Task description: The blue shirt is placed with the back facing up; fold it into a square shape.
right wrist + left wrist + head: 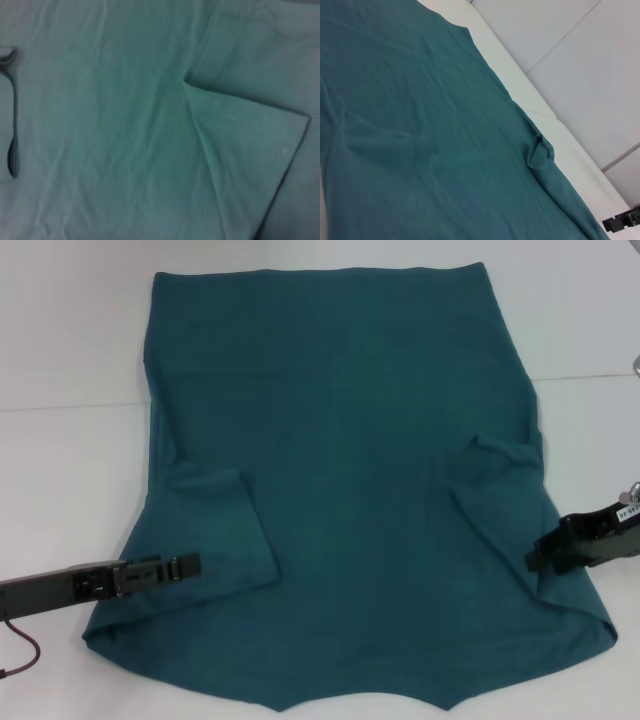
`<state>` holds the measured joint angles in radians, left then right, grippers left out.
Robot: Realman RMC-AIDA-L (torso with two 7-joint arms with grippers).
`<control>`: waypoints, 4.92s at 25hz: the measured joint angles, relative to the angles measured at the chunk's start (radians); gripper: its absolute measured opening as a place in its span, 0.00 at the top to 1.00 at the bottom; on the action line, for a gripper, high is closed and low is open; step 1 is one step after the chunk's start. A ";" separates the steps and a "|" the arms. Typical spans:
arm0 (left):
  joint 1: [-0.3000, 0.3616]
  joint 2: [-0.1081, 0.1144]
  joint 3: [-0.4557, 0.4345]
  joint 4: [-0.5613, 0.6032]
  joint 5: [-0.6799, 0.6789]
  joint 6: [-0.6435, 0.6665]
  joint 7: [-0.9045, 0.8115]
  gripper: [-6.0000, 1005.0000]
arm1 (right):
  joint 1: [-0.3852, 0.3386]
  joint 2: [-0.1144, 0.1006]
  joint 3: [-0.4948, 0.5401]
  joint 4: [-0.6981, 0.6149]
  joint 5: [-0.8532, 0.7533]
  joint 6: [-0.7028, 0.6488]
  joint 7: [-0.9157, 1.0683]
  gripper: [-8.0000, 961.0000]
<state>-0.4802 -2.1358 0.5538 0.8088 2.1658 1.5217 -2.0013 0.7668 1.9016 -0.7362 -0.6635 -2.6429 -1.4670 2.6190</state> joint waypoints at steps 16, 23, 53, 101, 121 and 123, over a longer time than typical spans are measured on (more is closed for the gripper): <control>0.001 0.001 0.001 -0.008 0.000 -0.010 -0.001 0.10 | -0.026 0.014 0.047 0.029 0.000 0.055 0.004 0.54; 0.003 0.001 0.002 -0.010 0.000 -0.012 0.002 0.10 | -0.026 0.020 0.063 0.034 0.000 0.079 0.004 0.54; 0.003 0.006 0.001 -0.034 0.000 -0.029 0.010 0.10 | -0.034 0.045 0.056 0.073 0.343 0.118 -0.164 0.54; 0.003 0.004 0.001 -0.036 0.000 -0.054 0.007 0.10 | -0.081 0.023 0.012 0.081 0.177 0.172 0.007 0.55; 0.002 0.008 0.001 -0.051 0.000 -0.065 0.010 0.10 | -0.031 0.067 -0.022 0.093 0.211 0.127 -0.112 0.55; 0.002 0.008 0.002 -0.051 0.000 -0.065 0.010 0.10 | -0.031 0.065 -0.024 0.092 0.211 0.121 -0.110 0.55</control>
<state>-0.4783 -2.1276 0.5553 0.7577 2.1660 1.4572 -1.9911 0.7360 1.9671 -0.7598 -0.5715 -2.4321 -1.3465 2.5086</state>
